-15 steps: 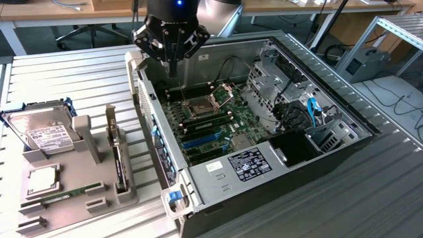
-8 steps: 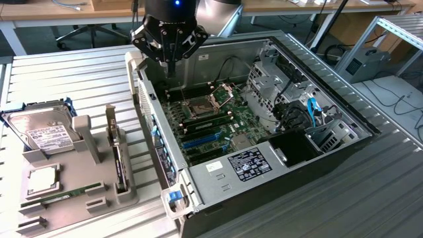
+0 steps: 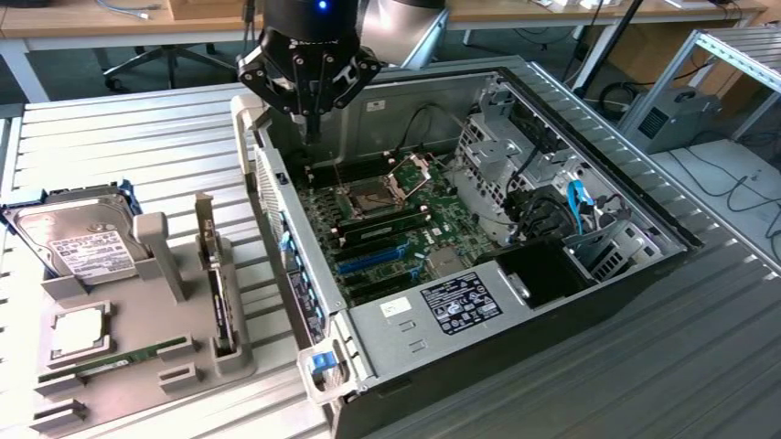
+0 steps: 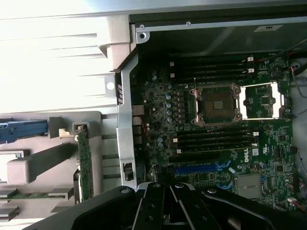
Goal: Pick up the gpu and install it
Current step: 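Reach for the gpu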
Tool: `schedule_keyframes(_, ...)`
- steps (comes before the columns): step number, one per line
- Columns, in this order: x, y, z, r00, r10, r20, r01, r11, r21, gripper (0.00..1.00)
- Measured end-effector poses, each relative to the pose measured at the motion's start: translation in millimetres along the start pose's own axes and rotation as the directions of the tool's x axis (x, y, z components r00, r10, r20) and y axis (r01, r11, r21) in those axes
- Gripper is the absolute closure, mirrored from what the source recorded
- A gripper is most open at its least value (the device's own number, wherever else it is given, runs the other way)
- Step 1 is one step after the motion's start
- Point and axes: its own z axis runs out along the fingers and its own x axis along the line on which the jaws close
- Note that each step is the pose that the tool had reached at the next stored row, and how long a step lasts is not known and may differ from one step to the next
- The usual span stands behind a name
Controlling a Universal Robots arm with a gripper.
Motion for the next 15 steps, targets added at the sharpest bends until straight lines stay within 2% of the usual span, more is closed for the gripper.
schedule_keyframes(15, 6.3, -0.5, -0.2, 1.0, 0.0, 0.0, 0.0, 1.0, 0.0, 0.89)
